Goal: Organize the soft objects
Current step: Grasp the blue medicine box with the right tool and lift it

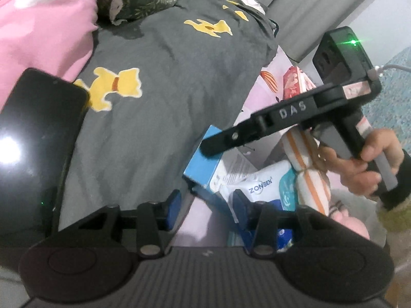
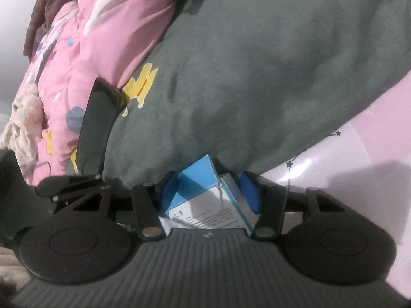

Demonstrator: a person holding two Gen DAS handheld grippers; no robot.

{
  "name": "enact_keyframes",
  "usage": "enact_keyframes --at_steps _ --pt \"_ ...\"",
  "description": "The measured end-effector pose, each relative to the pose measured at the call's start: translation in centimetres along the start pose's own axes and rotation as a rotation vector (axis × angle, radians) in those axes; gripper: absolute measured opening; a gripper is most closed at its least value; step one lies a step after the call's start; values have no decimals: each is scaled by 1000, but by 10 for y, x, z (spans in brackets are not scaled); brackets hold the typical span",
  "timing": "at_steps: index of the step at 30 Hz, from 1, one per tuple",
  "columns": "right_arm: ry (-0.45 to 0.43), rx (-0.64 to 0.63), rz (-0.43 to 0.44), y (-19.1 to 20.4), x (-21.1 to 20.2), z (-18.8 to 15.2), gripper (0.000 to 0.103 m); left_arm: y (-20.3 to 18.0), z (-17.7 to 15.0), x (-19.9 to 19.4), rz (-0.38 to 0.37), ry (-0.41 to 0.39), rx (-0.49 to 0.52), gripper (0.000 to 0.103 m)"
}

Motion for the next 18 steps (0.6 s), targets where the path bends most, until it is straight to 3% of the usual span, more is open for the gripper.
enact_keyframes --at_steps 4,8,18 --pt "-31 12 14 -7 -6 -3 54 -5 -9 -13 42 -38 71 45" --pt "-50 23 23 -13 -8 -5 54 -13 -15 -3 100 0 141 45" --pt "-53 -21 4 -6 -6 -9 50 -25 -11 36 121 34 167 40"
Point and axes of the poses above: each gripper's, at about its wrist camera, not at the fingertips, and x roughly the way its jaws point, y to its left, z to its top, the point moved 2 cm from there along x, roughly the way its jaws point, and after that the axes turned 2 degrees about z, right-handed, at the moved point
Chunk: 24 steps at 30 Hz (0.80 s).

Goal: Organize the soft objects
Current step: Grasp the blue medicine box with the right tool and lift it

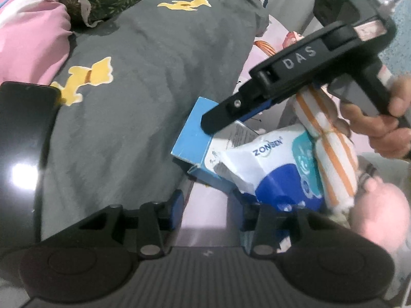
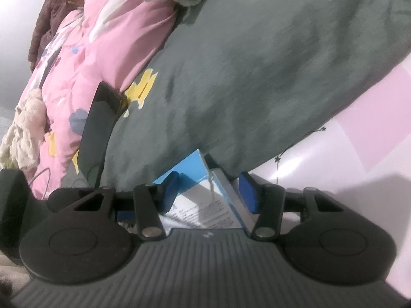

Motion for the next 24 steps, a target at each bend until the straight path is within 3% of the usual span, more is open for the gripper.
enact_keyframes --at_steps 13,20,24 --pt "-81 21 8 5 -6 0 46 5 6 -1 -58 -35 -59 33" --pt "-141 -7 102 30 -23 13 36 21 21 -19 -38 -126 -110 35" --pt "-176 -60 26 36 -25 15 37 22 19 -17 -34 -88 -109 35"
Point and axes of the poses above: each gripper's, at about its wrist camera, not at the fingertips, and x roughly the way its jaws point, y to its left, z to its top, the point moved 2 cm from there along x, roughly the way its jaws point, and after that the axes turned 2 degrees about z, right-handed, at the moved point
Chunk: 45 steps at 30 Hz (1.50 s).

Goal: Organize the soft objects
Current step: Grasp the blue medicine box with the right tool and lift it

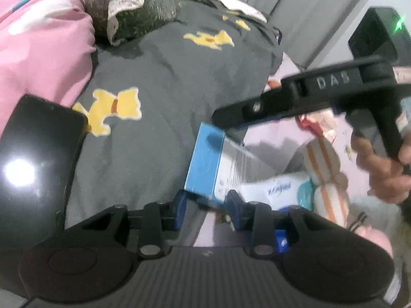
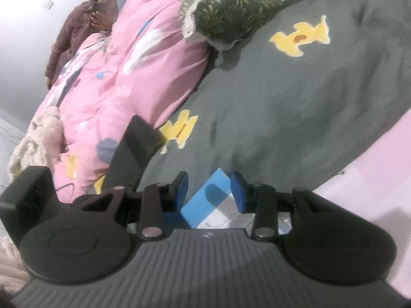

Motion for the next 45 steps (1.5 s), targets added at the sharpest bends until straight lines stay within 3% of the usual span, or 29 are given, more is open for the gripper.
enact_keyframes --at_steps 3,7,8,15,18,23,25,26,27,28,34,38,45 --pt "-15 -13 -58 -8 -5 -1 43 -4 -9 4 -33 38 6 40" --pt "24 44 -71 -32 -5 -7 65 -6 -12 16 -21 77 -11 39" --pt "35 66 -67 -39 -2 -10 66 -6 -11 20 -19 87 -23 39" --pt "65 126 15 -53 12 -18 65 -8 -5 20 -12 76 -54 33" --pt "64 73 -33 -42 17 -20 64 -11 -5 18 3 70 -39 31" --pt "-3 68 -21 -29 5 -10 43 -8 0 9 -1 28 -35 31" --pt "-31 43 -20 -21 -2 -6 40 -7 4 1 -6 -23 -40 32" --pt "-41 36 -19 -18 -5 -4 31 -6 6 -4 3 -50 -43 33" --pt "-35 42 6 -15 -4 -2 29 -5 8 -7 7 -65 -41 35" --pt "-28 50 32 -13 -3 -2 29 -4 10 -7 7 -69 -41 35" --pt "-67 -8 -23 -4 -6 -3 33 -4 6 2 2 -17 -33 40" --pt "-84 23 -55 -22 -12 -2 50 -2 1 9 -1 -3 -41 41" --pt "-33 143 -12 -60 11 -9 59 -4 10 19 -4 -38 -57 41"
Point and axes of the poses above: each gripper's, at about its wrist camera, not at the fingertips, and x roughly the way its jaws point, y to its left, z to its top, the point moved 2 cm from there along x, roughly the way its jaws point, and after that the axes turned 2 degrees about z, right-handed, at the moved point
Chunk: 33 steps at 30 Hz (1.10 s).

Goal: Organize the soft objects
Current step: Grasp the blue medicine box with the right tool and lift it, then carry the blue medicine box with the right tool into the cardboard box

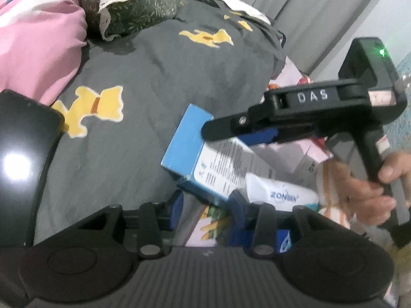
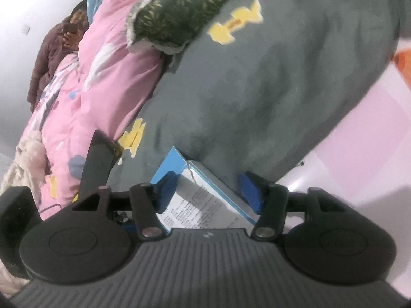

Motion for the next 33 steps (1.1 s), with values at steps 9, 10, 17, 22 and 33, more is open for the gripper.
enact_keyframes --at_steps 9,10,17,22,33 --pt "-33 -69 -13 25 -8 -1 55 1 12 -12 27 -58 -31 42" --pt "-47 -79 -14 30 -12 0 54 2 14 -15 30 -66 -35 42" --pt "-136 -117 -16 64 -37 2 45 0 32 -51 76 -184 -24 38" --pt "-207 -139 -40 93 -64 -1 36 -12 42 -87 64 -275 8 39" --pt "-380 -68 -46 123 -147 -41 33 -77 29 -146 -12 -363 150 40"
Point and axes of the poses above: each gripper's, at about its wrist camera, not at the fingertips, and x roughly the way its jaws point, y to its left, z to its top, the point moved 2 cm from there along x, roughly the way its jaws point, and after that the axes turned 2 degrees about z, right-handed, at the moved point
